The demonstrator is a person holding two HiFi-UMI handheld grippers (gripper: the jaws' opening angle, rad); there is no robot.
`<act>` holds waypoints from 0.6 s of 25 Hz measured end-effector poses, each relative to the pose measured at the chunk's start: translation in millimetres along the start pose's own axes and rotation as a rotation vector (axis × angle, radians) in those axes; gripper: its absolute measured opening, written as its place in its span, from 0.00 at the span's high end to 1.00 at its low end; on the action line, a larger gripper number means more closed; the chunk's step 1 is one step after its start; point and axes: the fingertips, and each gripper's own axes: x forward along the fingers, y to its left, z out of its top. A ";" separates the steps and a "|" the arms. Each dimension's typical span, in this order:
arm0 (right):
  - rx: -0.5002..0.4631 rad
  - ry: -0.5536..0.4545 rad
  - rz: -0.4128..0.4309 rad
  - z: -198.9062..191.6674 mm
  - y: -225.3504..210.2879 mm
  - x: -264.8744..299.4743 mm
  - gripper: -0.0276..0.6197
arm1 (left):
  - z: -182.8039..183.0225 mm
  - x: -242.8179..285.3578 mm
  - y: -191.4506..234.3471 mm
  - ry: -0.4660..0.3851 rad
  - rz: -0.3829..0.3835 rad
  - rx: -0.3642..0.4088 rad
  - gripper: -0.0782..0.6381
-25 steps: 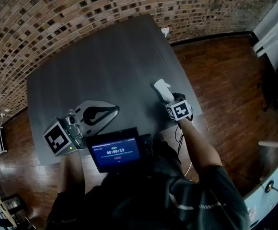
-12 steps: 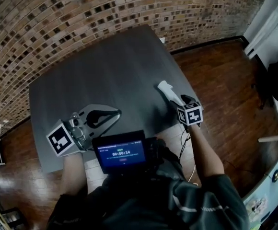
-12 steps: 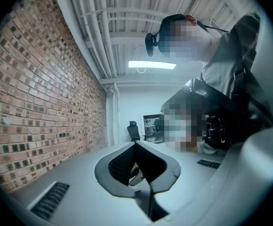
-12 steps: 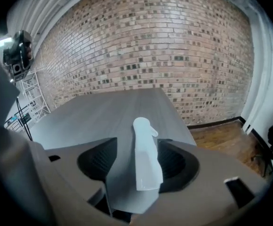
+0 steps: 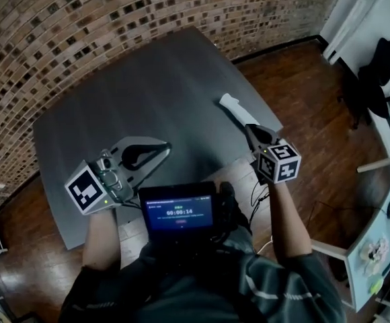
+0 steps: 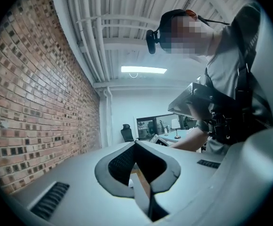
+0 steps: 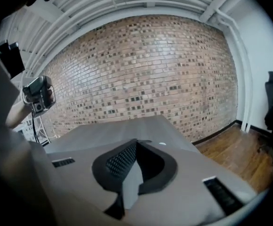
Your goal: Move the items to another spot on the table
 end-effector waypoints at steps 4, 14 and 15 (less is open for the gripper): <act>-0.053 -0.058 -0.051 8.5 27.0 -31.9 0.95 | -2.0 -8.8 -15.3 -0.018 -0.049 -0.007 0.90; -0.057 -0.229 -0.066 69.3 60.1 -96.8 0.95 | 10.4 5.7 -20.2 -0.052 -0.111 -0.018 0.90; -0.060 -0.239 -0.069 73.0 62.0 -101.5 0.95 | 11.9 6.6 -20.6 -0.054 -0.112 -0.016 0.90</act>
